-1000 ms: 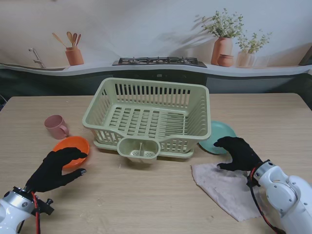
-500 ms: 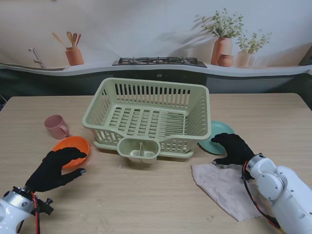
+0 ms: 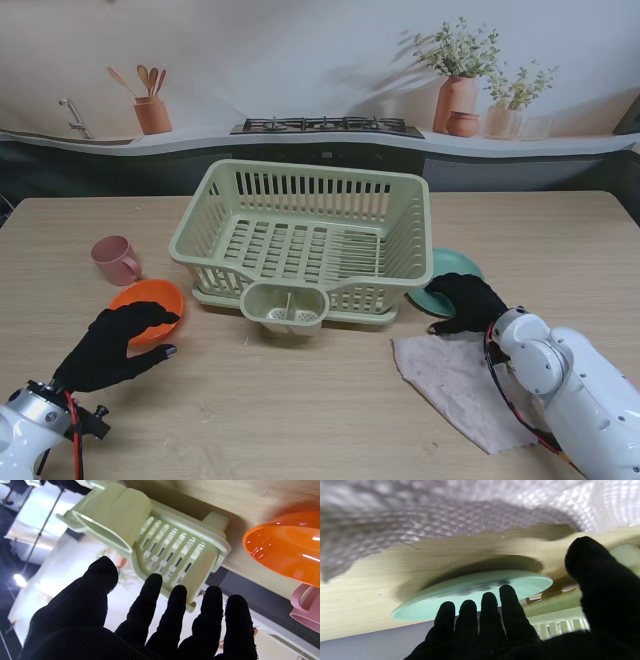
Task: Clear dishes and wipe the table
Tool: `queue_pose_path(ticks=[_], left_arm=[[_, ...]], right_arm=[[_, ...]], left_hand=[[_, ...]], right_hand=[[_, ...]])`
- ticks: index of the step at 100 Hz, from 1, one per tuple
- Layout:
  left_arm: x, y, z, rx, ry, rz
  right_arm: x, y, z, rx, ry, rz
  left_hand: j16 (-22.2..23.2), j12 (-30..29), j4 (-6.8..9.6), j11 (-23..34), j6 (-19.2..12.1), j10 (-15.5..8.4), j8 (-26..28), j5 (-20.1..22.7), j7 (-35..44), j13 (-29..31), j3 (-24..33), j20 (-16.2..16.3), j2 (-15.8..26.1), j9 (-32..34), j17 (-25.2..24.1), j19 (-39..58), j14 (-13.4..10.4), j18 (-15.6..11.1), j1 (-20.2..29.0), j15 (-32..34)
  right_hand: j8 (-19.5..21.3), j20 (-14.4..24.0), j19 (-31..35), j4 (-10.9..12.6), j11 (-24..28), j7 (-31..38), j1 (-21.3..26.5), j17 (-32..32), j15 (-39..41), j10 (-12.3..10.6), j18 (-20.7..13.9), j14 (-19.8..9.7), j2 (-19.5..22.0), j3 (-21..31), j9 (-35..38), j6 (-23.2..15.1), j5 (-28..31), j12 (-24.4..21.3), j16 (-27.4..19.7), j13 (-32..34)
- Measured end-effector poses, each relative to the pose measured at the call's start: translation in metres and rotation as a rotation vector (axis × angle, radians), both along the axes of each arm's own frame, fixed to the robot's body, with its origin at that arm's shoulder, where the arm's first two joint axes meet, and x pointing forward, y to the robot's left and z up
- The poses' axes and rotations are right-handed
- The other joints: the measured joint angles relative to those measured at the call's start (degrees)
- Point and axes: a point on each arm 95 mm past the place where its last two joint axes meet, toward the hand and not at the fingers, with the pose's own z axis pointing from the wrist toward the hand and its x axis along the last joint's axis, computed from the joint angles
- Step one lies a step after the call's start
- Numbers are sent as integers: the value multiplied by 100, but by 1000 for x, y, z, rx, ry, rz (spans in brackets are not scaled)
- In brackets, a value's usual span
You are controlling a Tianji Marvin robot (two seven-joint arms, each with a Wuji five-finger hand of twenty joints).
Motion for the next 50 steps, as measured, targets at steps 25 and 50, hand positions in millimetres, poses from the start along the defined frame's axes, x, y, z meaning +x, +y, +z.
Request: queue_pose_path(ticks=[25, 50], left_arm=[[0, 0, 0, 0, -3, 2], [0, 0, 0, -1, -3, 3]], right_arm=[[0, 2, -2, -18, 22, -13], [0, 3, -1, -26, 32, -21]], left_hand=[[0, 0, 0, 0, 0, -2, 5, 0, 1, 0, -1, -5, 0, 0, 0, -1, -1, 0, 0, -1], [0, 0, 0, 0, 0, -2, 10, 0, 1, 0, -3, -6, 0, 0, 0, -1, -2, 0, 0, -1]], right_hand=[[-104, 103, -138, 0, -91, -131, 0, 5, -26, -2, 0, -6, 60, 291, -60, -94, -201, -127, -1, -2], [-111, 329, -134, -6, 122, -149, 794, 40, 173, -27, 0, -7, 270, 1063, -129, -99, -208, -7, 24, -2]])
